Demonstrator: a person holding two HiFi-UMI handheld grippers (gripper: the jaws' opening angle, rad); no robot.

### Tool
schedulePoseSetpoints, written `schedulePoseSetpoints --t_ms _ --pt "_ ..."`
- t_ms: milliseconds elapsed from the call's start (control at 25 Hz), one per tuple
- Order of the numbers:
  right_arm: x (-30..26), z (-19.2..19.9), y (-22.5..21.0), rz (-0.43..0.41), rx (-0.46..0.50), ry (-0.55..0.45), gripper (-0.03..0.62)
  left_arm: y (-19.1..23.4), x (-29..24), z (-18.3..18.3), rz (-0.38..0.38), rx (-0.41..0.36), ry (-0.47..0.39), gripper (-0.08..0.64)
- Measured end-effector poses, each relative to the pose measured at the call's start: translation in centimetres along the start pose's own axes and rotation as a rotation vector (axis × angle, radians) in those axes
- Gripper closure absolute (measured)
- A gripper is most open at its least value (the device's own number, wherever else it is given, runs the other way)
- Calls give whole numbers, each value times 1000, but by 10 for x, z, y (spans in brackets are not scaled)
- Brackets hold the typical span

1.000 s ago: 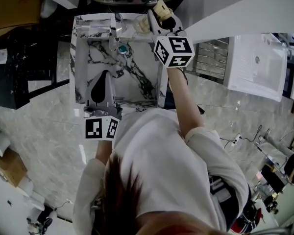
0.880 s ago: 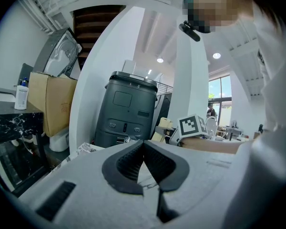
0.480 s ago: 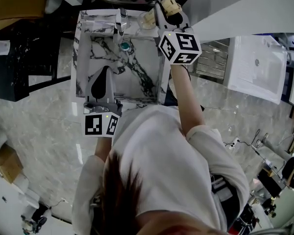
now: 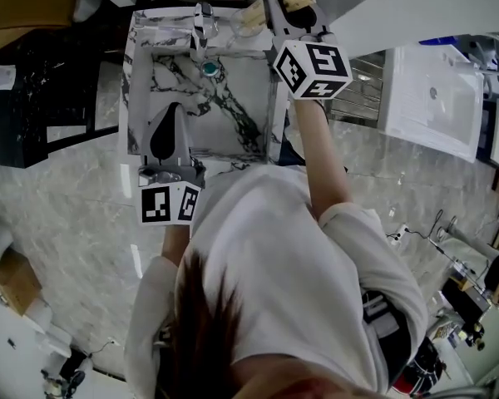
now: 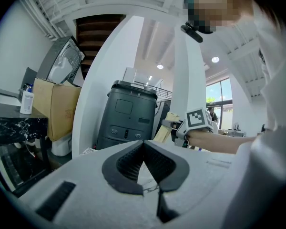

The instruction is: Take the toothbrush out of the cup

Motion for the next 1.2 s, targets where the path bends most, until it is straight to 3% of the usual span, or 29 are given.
schedulePoseSetpoints --t_ms 440,1200 --pt "50 -63 9 -5 51 -89 505 -8 18 -7 17 -3 -42 549" --pt "146 -121 -7 87 108 -156 505 -25 28 -17 88 -18 -70 549"
Point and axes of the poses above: the fingertips, and each gripper's own axes: x backward along the fingers, y to its left, z out of its underside, the point moved 1 cm from there along x, backward along the fingers, and after that the axes turned 2 degrees about -y, right-handed, at the moved point
